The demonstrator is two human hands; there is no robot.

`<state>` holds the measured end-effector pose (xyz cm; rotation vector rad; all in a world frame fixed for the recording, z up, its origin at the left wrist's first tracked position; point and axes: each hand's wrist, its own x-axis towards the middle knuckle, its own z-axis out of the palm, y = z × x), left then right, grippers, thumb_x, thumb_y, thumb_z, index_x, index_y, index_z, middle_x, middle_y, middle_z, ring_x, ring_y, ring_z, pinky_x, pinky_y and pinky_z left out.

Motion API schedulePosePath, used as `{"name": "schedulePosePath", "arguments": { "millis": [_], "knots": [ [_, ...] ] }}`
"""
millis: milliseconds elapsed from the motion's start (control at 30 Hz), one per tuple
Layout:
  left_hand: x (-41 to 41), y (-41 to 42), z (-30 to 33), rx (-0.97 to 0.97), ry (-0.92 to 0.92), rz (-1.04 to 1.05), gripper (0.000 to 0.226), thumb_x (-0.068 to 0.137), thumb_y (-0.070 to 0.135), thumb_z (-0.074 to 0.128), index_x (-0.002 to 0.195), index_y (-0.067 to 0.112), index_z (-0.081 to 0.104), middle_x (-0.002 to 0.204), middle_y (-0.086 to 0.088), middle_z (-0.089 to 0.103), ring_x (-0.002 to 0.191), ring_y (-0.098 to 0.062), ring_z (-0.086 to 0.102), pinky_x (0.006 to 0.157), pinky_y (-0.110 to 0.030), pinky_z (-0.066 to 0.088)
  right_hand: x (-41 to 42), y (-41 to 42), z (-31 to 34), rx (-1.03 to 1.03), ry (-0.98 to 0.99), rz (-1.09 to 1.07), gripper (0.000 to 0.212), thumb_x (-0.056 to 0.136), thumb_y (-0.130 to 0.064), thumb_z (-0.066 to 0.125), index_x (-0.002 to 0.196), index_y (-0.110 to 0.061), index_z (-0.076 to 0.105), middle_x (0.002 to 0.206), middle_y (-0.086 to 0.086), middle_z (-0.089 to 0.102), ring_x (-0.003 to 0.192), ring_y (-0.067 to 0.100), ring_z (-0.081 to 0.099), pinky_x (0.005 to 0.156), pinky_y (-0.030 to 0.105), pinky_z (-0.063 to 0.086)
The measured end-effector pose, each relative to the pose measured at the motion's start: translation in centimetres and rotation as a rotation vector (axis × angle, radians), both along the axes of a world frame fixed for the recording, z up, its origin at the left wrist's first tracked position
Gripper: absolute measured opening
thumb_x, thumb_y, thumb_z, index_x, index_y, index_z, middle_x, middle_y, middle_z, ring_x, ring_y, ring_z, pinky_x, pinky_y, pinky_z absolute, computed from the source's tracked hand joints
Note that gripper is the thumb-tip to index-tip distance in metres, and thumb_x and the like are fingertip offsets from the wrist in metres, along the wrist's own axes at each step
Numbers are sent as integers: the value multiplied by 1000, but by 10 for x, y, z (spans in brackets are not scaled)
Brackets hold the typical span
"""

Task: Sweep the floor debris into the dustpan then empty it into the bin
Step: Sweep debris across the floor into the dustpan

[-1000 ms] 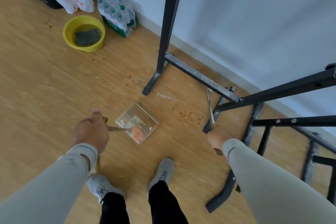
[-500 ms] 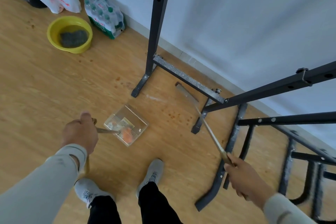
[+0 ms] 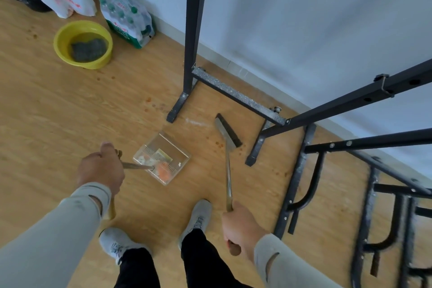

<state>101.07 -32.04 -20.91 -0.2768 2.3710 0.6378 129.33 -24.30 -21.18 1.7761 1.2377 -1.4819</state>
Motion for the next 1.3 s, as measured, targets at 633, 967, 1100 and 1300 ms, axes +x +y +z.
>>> {"name": "schedulePosePath", "arguments": {
  "millis": [633, 967, 1100, 1300],
  "knots": [
    [0, -4, 3, 22, 13, -52, 73, 102, 62, 27, 93, 5, 71, 92, -20, 74, 92, -44, 71, 91, -55, 58, -47, 119, 30, 148, -191, 743, 72, 101, 1, 44, 163, -16, 12, 118, 7, 67, 77, 24, 69, 60, 32, 59],
    [3, -4, 7, 28, -10, -59, 74, 102, 61, 27, 84, 4, 70, 88, -20, 74, 82, -42, 69, 87, -55, 59, 77, 103, 59, 161, -283, 1058, 65, 102, -14, 41, 162, -21, 19, 120, 7, 66, 101, 25, 67, 87, 34, 55],
    [12, -8, 21, 23, -49, -84, 72, 105, 58, 27, 95, 1, 69, 95, -23, 74, 90, -44, 70, 90, -56, 58, 106, 107, 91, 186, -233, 830, 57, 106, -27, 43, 159, -37, 25, 106, -3, 71, 82, 10, 70, 77, 29, 61],
    [31, -29, 37, 50, -47, -201, 67, 105, 61, 28, 95, 7, 66, 92, -22, 73, 78, -40, 65, 85, -56, 59, 131, 108, 127, 146, -123, 343, 37, 105, -24, 49, 137, -41, 49, 51, 0, 50, 37, 13, 41, 40, 25, 37]
  ]
}}
